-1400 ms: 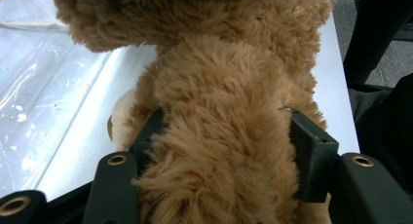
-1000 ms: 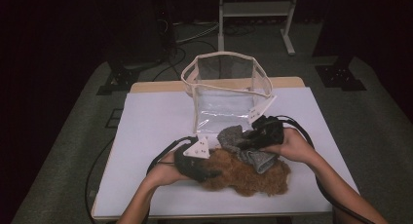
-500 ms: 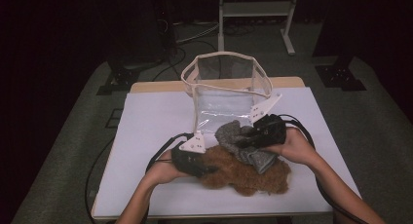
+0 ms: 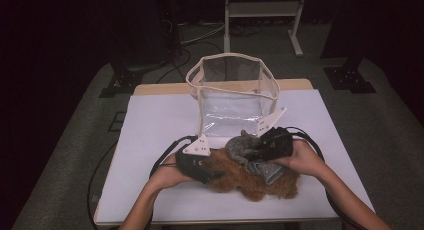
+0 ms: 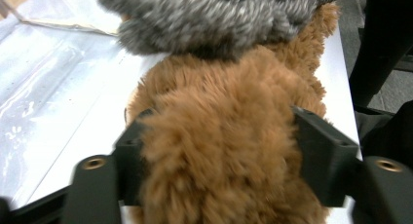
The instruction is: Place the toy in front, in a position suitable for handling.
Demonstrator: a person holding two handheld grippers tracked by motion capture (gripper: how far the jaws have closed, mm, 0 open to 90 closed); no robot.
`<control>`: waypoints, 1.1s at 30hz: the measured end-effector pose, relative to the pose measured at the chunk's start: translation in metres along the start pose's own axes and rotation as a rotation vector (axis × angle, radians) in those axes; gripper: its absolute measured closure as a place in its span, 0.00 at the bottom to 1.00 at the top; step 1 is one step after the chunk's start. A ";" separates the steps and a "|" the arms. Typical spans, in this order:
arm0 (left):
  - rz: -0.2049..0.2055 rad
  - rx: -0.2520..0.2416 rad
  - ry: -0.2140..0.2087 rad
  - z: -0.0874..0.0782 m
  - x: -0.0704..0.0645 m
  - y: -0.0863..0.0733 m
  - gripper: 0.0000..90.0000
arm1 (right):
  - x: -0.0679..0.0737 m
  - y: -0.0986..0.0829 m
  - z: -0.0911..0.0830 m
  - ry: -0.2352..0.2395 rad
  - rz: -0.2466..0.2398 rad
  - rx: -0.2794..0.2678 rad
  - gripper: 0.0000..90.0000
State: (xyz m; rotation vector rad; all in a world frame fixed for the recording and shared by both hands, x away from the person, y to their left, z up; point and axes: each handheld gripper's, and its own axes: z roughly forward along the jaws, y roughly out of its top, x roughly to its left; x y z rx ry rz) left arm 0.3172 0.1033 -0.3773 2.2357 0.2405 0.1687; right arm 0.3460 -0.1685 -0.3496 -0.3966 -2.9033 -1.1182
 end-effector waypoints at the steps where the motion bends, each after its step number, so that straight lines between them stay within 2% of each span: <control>1: -0.017 -0.003 0.005 -0.001 0.001 0.000 0.29 | -0.001 -0.002 -0.001 -0.004 0.003 -0.006 0.88; 3: -0.028 0.003 -0.006 -0.003 0.003 -0.002 0.30 | -0.001 -0.002 -0.002 -0.010 0.006 -0.003 0.88; 6: -0.004 0.009 -0.024 -0.002 0.002 -0.005 0.46 | 0.002 0.008 -0.002 -0.019 -0.031 0.014 0.88; 9: 0.011 0.006 -0.031 0.001 0.001 -0.005 0.52 | 0.007 0.023 -0.002 -0.013 -0.055 -0.008 0.88; 11: 0.023 0.007 -0.034 0.003 -0.001 -0.004 0.53 | 0.008 0.034 0.003 0.002 -0.076 -0.014 0.88; 13: 0.052 0.018 -0.028 0.003 -0.004 -0.004 0.53 | 0.009 0.048 0.014 0.003 -0.101 -0.001 0.87; 16: 0.056 0.012 -0.031 0.002 -0.006 -0.006 0.53 | 0.006 0.058 0.024 -0.006 -0.104 0.014 0.87; 19: 0.065 0.008 -0.043 0.001 -0.008 -0.008 0.53 | 0.002 0.059 0.026 -0.018 -0.102 0.030 0.87; 21: 0.078 0.013 -0.046 0.000 -0.010 -0.008 0.53 | -0.002 0.053 0.023 -0.046 -0.097 0.062 0.87; 23: 0.082 0.015 -0.053 0.000 -0.010 -0.007 0.53 | -0.006 0.043 0.018 -0.051 -0.073 0.079 0.87; 24: 0.081 0.013 -0.056 0.000 -0.010 -0.007 0.53 | -0.009 0.037 0.015 -0.050 -0.061 0.079 0.87; 27: 0.096 0.019 -0.071 0.002 -0.011 -0.005 0.53 | -0.011 0.026 0.007 -0.027 -0.018 0.037 0.87; 30: 0.117 0.037 -0.082 0.006 -0.013 0.000 0.53 | -0.007 0.032 0.009 -0.016 -0.033 0.034 0.87; 33: 0.110 0.043 -0.083 0.005 -0.013 -0.001 0.53 | -0.003 0.043 0.019 -0.001 -0.066 0.034 0.87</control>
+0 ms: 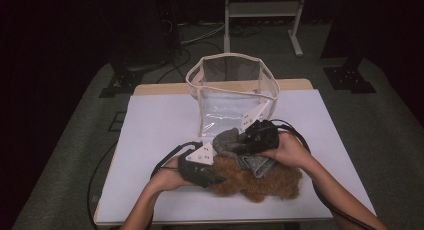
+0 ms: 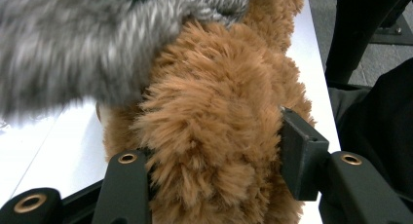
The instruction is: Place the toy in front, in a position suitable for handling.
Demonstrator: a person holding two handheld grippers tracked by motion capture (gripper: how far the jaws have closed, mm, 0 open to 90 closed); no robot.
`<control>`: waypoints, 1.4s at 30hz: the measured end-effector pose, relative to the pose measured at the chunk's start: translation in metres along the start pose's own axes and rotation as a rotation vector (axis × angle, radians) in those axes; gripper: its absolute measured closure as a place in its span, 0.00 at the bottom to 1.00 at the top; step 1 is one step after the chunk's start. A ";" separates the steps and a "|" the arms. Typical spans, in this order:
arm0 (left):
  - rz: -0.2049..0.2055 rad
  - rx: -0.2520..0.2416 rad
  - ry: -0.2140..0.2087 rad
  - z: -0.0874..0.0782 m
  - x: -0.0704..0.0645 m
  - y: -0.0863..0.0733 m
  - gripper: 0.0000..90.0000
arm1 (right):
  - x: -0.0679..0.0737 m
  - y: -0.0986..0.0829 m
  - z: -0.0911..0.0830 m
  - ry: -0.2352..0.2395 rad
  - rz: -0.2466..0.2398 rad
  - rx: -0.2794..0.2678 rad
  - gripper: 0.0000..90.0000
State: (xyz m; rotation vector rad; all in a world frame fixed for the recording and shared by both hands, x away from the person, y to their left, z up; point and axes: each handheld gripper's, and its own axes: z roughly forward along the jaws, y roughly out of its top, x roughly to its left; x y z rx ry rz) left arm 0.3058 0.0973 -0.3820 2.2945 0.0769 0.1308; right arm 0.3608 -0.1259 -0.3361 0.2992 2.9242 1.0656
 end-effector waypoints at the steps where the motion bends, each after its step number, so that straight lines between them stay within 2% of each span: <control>1: -0.006 -0.003 0.000 -0.001 0.000 -0.001 0.53 | 0.000 0.002 0.003 0.003 -0.002 0.007 0.87; 6: -0.021 -0.021 0.006 -0.003 0.002 -0.005 0.53 | -0.005 -0.007 -0.002 0.021 0.026 0.009 0.87; 11: -0.038 -0.037 0.016 -0.004 0.007 -0.006 0.52 | -0.002 -0.033 -0.026 0.013 0.067 -0.045 0.87; 14: -0.038 -0.024 0.022 -0.002 0.008 -0.001 0.53 | 0.004 -0.035 -0.034 0.009 0.060 -0.064 0.87; 18: -0.040 -0.015 0.026 0.002 0.009 0.004 0.52 | 0.012 -0.016 -0.021 0.032 0.009 -0.056 0.87; 22: -0.050 -0.024 0.022 0.000 0.011 -0.001 0.52 | 0.017 -0.002 -0.006 0.064 -0.022 -0.067 0.87; 25: -0.053 -0.032 0.020 -0.002 0.011 -0.003 0.52 | 0.016 -0.004 -0.005 0.075 -0.018 -0.067 0.87; 27: -0.053 -0.029 0.024 -0.004 0.012 -0.003 0.51 | 0.015 -0.010 -0.008 0.059 -0.012 -0.044 0.87; 29: -0.071 -0.036 0.034 -0.008 0.014 -0.003 0.47 | 0.013 -0.017 -0.012 0.037 -0.002 -0.021 0.87; 31: -0.091 -0.045 0.048 -0.012 0.016 -0.002 0.44 | 0.011 -0.027 -0.016 0.026 0.014 -0.024 0.87; 33: -0.099 -0.048 0.052 -0.014 0.017 -0.002 0.45 | 0.009 -0.032 -0.018 0.024 0.029 -0.036 0.87; 36: -0.100 -0.044 0.048 -0.009 0.016 -0.002 0.52 | 0.011 -0.027 -0.016 0.022 0.026 -0.034 0.87; 39: -0.104 -0.043 0.043 -0.004 0.016 -0.002 0.54 | 0.015 -0.014 -0.008 0.003 -0.017 -0.022 0.87; 42: -0.107 -0.046 0.040 -0.004 0.016 -0.004 0.55 | 0.014 -0.011 -0.004 0.011 -0.017 -0.032 0.87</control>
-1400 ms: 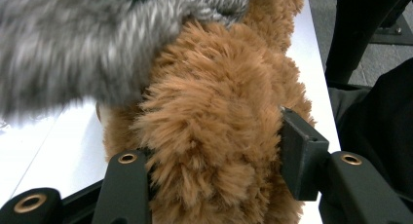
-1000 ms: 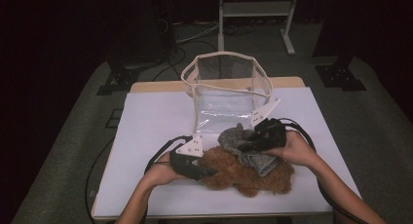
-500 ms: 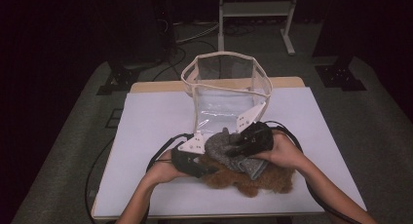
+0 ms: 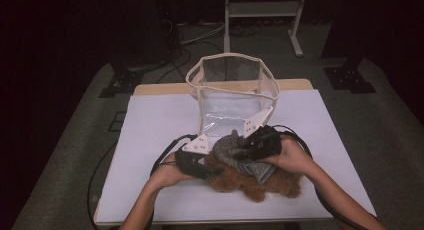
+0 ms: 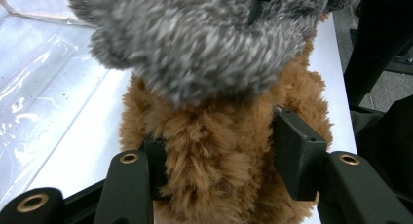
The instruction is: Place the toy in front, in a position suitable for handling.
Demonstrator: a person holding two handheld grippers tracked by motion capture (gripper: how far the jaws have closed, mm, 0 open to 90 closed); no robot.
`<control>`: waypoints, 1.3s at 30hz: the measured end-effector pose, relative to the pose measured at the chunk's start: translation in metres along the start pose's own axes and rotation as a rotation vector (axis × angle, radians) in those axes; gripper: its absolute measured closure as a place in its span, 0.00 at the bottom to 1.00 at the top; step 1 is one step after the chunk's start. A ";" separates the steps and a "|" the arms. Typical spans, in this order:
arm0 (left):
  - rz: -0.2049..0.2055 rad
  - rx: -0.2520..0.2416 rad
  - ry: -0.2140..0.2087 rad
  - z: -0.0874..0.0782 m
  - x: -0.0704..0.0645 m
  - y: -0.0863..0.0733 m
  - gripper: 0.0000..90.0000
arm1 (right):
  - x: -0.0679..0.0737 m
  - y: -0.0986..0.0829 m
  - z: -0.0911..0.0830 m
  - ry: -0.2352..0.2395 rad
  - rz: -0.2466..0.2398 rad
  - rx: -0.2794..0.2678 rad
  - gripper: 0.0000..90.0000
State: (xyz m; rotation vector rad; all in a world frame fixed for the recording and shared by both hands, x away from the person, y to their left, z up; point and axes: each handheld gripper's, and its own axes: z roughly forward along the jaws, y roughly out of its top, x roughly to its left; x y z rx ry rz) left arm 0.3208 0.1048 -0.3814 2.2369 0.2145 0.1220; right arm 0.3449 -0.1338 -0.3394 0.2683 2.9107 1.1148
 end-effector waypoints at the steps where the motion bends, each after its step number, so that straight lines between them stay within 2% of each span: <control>1: -0.002 -0.006 -0.004 0.000 0.000 -0.001 0.56 | -0.001 -0.001 0.000 0.005 0.003 -0.002 0.87; 7: 0.005 -0.006 -0.003 -0.002 0.001 -0.001 0.57 | -0.002 -0.015 -0.017 -0.026 0.012 -0.007 0.87; 13: 0.002 -0.003 0.001 -0.003 0.002 -0.002 0.57 | -0.003 -0.036 -0.045 -0.098 0.039 -0.014 0.87; 16: -0.002 -0.008 -0.002 -0.003 0.002 -0.002 0.57 | -0.006 -0.054 -0.058 -0.134 0.078 -0.010 0.87; 19: -0.002 -0.004 -0.005 -0.003 0.002 -0.002 0.56 | -0.010 -0.077 -0.073 -0.153 0.138 -0.040 0.87; 21: 0.001 -0.001 -0.005 -0.003 0.002 -0.001 0.56 | -0.010 -0.084 -0.078 -0.163 0.163 -0.046 0.87; 26: 0.008 0.004 -0.004 -0.002 0.001 -0.001 0.56 | -0.008 -0.080 -0.071 -0.145 0.156 -0.068 0.87; 34: 0.017 0.015 -0.007 -0.003 0.000 -0.001 0.56 | -0.009 -0.055 -0.046 -0.108 0.090 -0.079 0.86; 39: 0.012 0.004 -0.011 -0.003 0.001 -0.002 0.56 | -0.012 -0.064 -0.052 -0.109 0.110 -0.093 0.87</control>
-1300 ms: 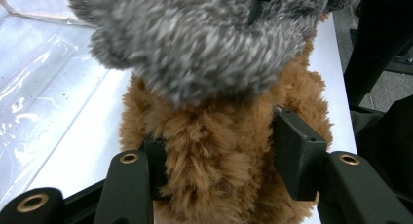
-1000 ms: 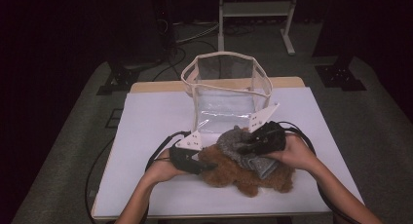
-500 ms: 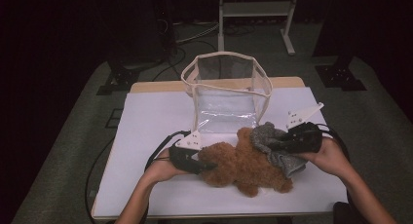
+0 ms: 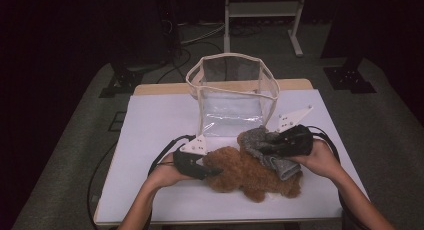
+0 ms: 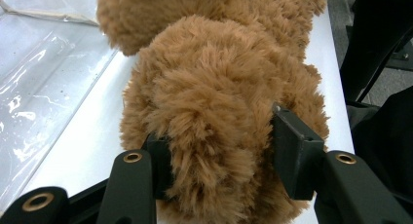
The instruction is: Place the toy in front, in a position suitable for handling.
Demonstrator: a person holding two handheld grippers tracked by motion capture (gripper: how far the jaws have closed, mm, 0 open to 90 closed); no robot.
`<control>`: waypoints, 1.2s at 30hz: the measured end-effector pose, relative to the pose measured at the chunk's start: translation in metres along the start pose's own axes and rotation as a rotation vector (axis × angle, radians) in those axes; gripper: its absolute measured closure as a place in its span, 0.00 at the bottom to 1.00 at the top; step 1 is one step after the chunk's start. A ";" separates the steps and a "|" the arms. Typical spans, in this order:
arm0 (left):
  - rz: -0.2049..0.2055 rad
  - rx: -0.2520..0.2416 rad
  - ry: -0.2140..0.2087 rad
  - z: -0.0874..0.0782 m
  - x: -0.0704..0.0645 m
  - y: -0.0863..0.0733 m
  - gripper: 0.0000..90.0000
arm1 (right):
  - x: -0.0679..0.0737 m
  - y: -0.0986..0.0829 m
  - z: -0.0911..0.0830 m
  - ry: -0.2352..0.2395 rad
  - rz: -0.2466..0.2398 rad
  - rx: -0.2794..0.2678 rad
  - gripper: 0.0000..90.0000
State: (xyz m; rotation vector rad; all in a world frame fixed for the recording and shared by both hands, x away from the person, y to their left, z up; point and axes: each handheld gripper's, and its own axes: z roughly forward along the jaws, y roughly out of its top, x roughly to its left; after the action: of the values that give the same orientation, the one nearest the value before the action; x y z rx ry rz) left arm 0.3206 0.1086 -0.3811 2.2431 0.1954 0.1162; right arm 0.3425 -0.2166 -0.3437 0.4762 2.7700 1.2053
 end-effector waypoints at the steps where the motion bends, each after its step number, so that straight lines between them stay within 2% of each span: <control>1: -0.001 -0.002 0.000 0.000 0.000 0.000 0.56 | -0.001 -0.005 -0.004 -0.001 0.013 -0.001 0.87; 4: -0.002 -0.002 0.003 0.000 -0.001 0.000 0.56 | -0.003 -0.015 -0.014 -0.006 0.049 -0.027 0.87; 7: 0.004 0.005 0.005 0.000 -0.002 0.001 0.56 | -0.003 -0.016 -0.016 -0.010 0.054 -0.033 0.87; 10: 0.014 0.009 0.001 0.001 -0.003 0.001 0.56 | -0.004 -0.008 -0.010 -0.005 0.039 -0.018 0.87; 14: 0.033 0.020 -0.006 0.000 -0.003 0.002 0.56 | -0.010 0.009 0.009 0.004 0.011 0.007 0.87; 18: 0.037 0.021 -0.004 0.001 -0.003 0.001 0.55 | -0.019 0.018 0.023 0.009 0.017 0.018 0.87; 20: 0.025 0.016 -0.005 0.001 -0.002 0.001 0.55 | -0.026 0.015 0.025 0.008 0.032 0.019 0.87; 25: 0.026 0.022 0.000 0.001 -0.002 0.002 0.55 | -0.038 -0.004 0.012 -0.015 0.106 -0.011 0.87; 30: 0.012 0.016 0.002 0.001 -0.001 0.002 0.55 | -0.040 -0.028 -0.013 -0.056 0.155 -0.045 0.87; 34: 0.006 0.014 0.001 0.001 0.001 0.001 0.55 | -0.033 -0.036 -0.027 -0.076 0.154 -0.049 0.87; 36: 0.002 0.015 -0.002 0.002 0.002 0.002 0.55 | -0.027 -0.033 -0.029 -0.064 0.141 -0.056 0.87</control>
State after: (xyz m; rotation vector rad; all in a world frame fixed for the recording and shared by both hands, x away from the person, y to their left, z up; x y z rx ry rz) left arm 0.3226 0.1064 -0.3809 2.2587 0.1934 0.1143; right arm 0.3538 -0.2666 -0.3494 0.7025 2.6804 1.2683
